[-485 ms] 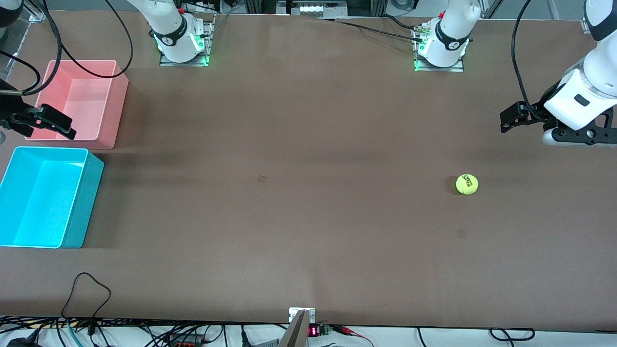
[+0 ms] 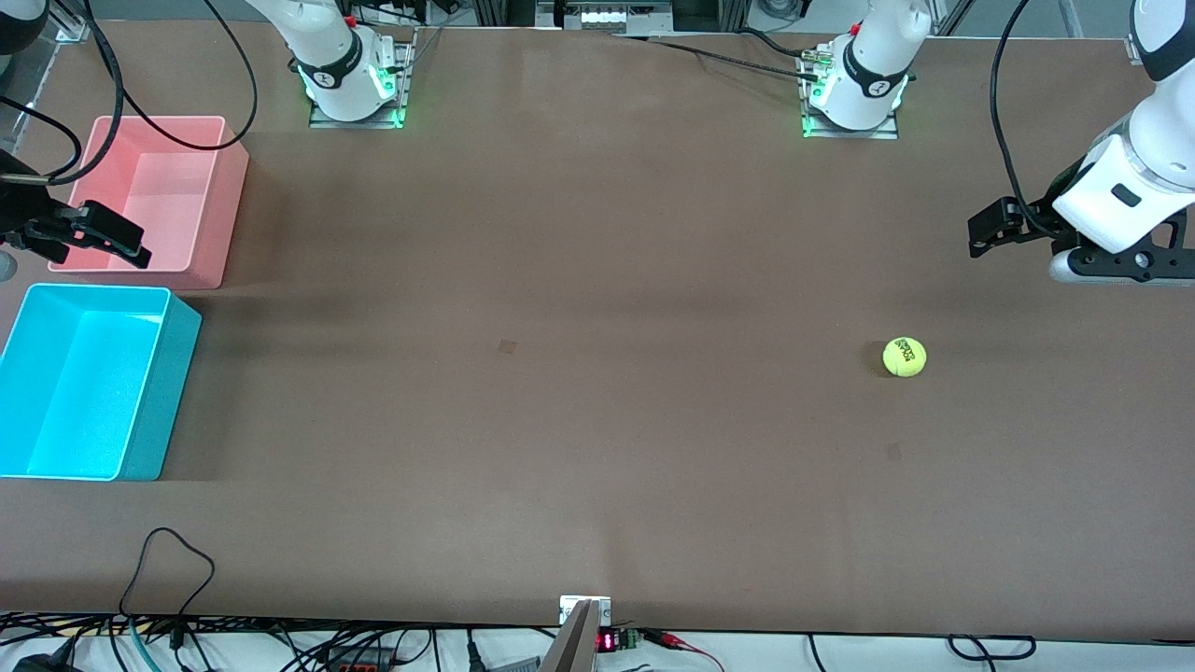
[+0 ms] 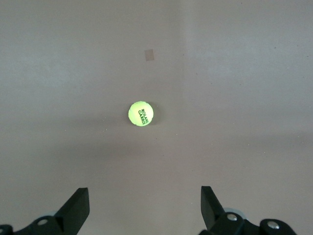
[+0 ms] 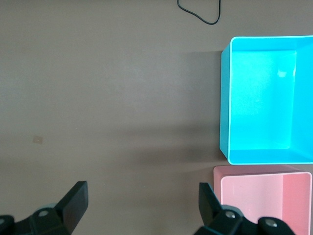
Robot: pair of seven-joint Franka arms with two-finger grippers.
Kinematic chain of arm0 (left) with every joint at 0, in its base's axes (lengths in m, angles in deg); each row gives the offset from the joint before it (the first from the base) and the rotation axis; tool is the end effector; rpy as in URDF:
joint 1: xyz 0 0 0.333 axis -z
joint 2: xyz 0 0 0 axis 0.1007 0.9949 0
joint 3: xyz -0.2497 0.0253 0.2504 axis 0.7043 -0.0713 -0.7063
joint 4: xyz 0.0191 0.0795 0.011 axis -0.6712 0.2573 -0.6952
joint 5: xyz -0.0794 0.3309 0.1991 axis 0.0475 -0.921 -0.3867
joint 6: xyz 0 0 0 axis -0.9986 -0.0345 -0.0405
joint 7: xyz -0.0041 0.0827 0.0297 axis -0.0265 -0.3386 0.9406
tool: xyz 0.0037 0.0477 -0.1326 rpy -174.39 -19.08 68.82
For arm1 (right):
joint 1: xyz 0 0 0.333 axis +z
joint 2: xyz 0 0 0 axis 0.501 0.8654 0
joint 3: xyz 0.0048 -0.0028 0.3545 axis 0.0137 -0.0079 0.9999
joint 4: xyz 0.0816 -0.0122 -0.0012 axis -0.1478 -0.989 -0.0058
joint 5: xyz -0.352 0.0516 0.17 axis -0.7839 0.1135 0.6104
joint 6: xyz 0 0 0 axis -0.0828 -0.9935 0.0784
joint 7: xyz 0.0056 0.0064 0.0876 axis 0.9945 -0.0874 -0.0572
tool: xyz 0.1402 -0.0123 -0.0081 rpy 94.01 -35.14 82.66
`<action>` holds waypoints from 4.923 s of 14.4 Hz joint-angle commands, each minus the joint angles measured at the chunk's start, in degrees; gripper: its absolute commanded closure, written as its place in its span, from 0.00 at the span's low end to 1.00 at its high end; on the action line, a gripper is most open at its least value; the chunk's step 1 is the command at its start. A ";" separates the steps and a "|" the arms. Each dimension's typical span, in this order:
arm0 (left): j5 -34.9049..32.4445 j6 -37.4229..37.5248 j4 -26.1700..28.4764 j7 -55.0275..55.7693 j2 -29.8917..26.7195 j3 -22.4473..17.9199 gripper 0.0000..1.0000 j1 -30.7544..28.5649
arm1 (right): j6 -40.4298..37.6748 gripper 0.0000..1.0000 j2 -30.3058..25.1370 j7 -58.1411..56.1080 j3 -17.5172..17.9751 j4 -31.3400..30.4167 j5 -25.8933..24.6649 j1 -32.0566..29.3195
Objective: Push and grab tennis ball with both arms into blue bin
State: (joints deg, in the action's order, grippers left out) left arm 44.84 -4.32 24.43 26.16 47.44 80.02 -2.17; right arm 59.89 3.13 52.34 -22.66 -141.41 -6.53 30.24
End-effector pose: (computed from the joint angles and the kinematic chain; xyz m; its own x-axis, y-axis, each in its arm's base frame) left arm 0.5656 -0.0403 0.5866 0.9979 -0.0170 -0.0623 -0.0190 -0.9993 -0.0307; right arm 0.5888 -0.0101 0.6108 0.9980 -0.0512 0.0374 -0.0515 -0.9986 0.0076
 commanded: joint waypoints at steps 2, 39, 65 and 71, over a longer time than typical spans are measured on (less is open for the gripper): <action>0.87 0.92 -1.43 0.24 0.53 0.00 0.00 -0.10 | 0.65 0.00 -1.05 0.50 0.38 -0.93 0.51 -0.25; -11.69 -11.71 8.49 -61.42 12.56 1.05 1.00 -5.01 | 13.00 0.00 -5.08 -0.38 0.82 -30.16 -0.01 3.79; -14.86 -49.27 25.37 -86.61 25.57 4.83 1.00 -14.77 | 19.81 0.00 -0.96 -0.82 0.74 -30.99 -0.45 5.81; -14.77 -51.11 25.64 -59.50 25.66 18.87 1.00 -12.77 | 19.81 0.00 -0.96 -0.82 0.74 -30.90 -0.45 5.81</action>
State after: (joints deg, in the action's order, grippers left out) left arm 30.92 -54.28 49.93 -44.11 73.79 94.38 -16.30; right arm 79.92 1.82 51.94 -22.00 -173.19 -6.53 36.01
